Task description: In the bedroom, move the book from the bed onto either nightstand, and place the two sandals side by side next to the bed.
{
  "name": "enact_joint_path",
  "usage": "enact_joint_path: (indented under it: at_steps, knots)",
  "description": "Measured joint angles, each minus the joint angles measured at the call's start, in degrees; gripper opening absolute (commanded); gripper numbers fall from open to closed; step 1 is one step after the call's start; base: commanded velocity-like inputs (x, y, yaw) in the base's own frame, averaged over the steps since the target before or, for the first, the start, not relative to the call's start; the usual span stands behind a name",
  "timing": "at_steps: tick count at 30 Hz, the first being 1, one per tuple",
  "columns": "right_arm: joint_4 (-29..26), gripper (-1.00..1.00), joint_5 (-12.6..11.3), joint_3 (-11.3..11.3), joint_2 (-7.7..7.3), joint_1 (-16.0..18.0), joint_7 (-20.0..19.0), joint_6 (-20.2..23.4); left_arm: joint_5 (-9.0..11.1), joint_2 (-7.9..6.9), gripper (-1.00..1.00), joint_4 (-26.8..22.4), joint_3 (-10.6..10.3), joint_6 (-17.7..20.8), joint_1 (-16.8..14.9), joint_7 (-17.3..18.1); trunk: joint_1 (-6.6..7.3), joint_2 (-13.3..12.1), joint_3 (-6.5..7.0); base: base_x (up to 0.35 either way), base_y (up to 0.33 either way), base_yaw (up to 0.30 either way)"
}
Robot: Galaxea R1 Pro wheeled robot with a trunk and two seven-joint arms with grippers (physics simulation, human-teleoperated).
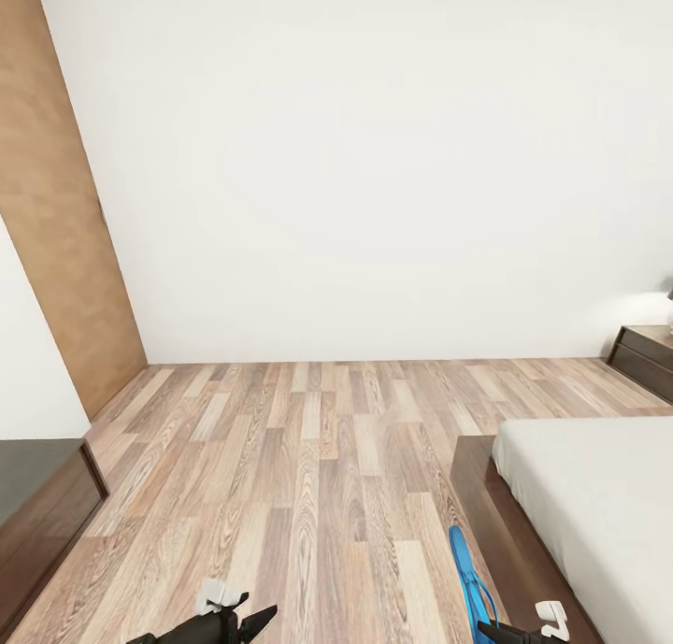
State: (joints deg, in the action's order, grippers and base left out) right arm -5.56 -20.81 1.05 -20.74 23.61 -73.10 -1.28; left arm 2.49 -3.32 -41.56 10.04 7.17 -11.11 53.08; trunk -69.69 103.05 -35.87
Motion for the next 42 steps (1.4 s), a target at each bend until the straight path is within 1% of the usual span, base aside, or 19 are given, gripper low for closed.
enact_joint_path:
  at_steps: [2, 3, 4, 6, 7, 9, 10, 12, 14, 16, 18, 19, 20, 22, 23, 25, 28, 33, 42]
  knots:
    - [0.00, -1.00, 0.00, -0.01, 0.00, 0.00, 0.00, 0.00, 0.00, -1.14, 1.00, -2.38, 0.04, 3.44, -0.52, -0.40, 0.00, 0.00, 0.00, 0.000, 0.000, 0.000]
    - [0.00, -1.00, 0.00, -0.02, 0.00, 0.00, 0.01, -0.01, 0.00, -1.98, 1.00, -4.31, 0.06, 6.87, -1.00, -1.36, 0.00, 0.00, 0.00, 0.000, 0.000, 0.000]
    - [0.00, -1.00, 0.00, -0.01, 0.00, 0.00, 0.01, -0.01, -0.02, -2.79, 1.00, -6.45, 0.07, 10.69, -1.52, -3.30, 0.00, 0.00, 0.00, 0.000, 0.000, 0.000]
    - [0.00, -1.00, 0.00, -0.01, 0.00, 0.00, 0.01, -0.01, -0.06, -3.43, 1.00, -8.49, 0.06, 14.56, -2.11, -6.34, 0.00, 0.00, 0.00, 0.000, 0.000, 0.000]
    - [0.00, -1.00, 0.00, -0.01, 0.00, 0.00, 0.01, -0.01, -0.06, -3.84, 1.00, -9.97, 0.07, 17.93, -2.86, -10.26, 0.00, 0.00, 0.00, 0.000, 0.000, 0.000]
    - [0.00, -1.00, 0.00, -0.01, 0.00, 0.00, 0.01, -0.01, -0.12, -4.09, 1.00, -10.99, 0.04, 20.94, -3.85, -15.12, 0.00, 0.00, 0.00, 0.000, 0.000, 0.000]
    - [0.00, -1.00, 0.00, -0.01, 0.00, 0.00, 0.01, -0.01, -0.16, -4.22, 1.00, -11.55, -0.02, 23.31, -4.91, -20.35, 0.00, 0.00, 0.00, 0.000, 0.000, 0.000]
    - [0.00, -1.00, 0.00, -0.01, 0.00, -0.02, 0.02, -0.02, -0.26, -4.22, 1.00, -11.85, -0.12, 25.31, -5.94, -25.99, 0.00, 0.00, 0.00, 0.000, 0.000, 0.000]
    - [0.00, -1.00, 0.01, -0.02, 0.00, -0.01, 0.02, -0.01, -0.40, -4.09, 1.00, -12.04, -0.39, 28.05, -7.05, -36.31, 0.00, 0.00, 0.00, 0.000, 0.000, 0.000]
    - [0.00, -1.00, 0.01, -0.02, 0.00, -0.01, 0.03, -0.02, -0.39, -3.93, 1.00, -11.57, -0.54, 28.80, -7.34, -40.40, 0.00, 0.00, 0.00, 0.000, 0.000, 0.000]
    - [0.00, -1.00, 0.01, -0.02, 0.00, -0.02, 0.01, 0.00, -0.40, -3.73, 1.00, -10.21, -0.77, 29.14, -7.52, -43.18, 0.00, 0.00, 0.00, 0.000, 0.000, 0.000]
    - [0.00, -1.00, 0.01, -0.01, 0.00, -0.01, 0.00, 0.00, -0.54, -3.56, 1.00, -6.41, -1.41, 29.03, -7.65, -45.53, 0.00, 0.00, -0.01, 0.000, 0.000, 0.000]
    - [0.00, -1.00, 0.00, 0.00, 0.00, -0.01, 0.05, -0.04, -0.61, -3.52, 1.00, -3.09, -2.02, 28.22, -7.72, -46.48, 0.00, 0.00, -0.01, 0.000, 0.000, 0.000]
    - [0.00, -1.00, 0.00, -0.01, 0.00, -0.01, 0.05, -0.04, -0.68, -3.52, 1.00, 0.09, -2.70, 26.48, -7.77, -47.07, 0.00, 0.00, 0.00, 0.000, 0.000, 0.000]
    - [0.00, -1.00, 0.00, 0.00, 0.00, 0.00, 0.06, -0.04, -0.78, -3.55, 1.00, 2.56, -3.25, 24.01, -7.79, -47.44, 0.00, 0.00, -0.01, 0.000, 0.000, 0.000]
    - [0.00, -1.00, 0.00, -0.01, 0.00, 0.00, 0.06, -0.04, -0.85, -3.64, 1.00, 5.36, -3.80, 20.19, -7.82, -47.81, 0.00, 0.00, 0.00, 0.000, 0.000, 0.000]
    - [0.00, -1.00, 0.00, -0.01, 0.00, 0.00, 0.08, -0.04, -0.92, -3.72, 1.00, 7.84, -4.15, 17.26, -7.84, -48.06, 0.00, 0.00, 0.00, 0.000, 0.000, 0.000]
    - [0.00, -1.00, 0.00, -0.01, 0.00, 0.00, 0.12, -0.04, -0.96, -3.75, 1.00, 10.70, -4.38, 15.44, -7.85, -48.20, 0.00, 0.00, 0.00, 0.000, 0.000, 0.000]
    - [0.00, -1.00, 0.00, -0.01, 0.00, 0.00, 0.13, -0.04, -0.97, -3.58, 1.00, 11.60, -4.51, 15.05, -7.86, -48.31, 0.00, 0.00, 0.00, 0.000, 0.000, 0.000]
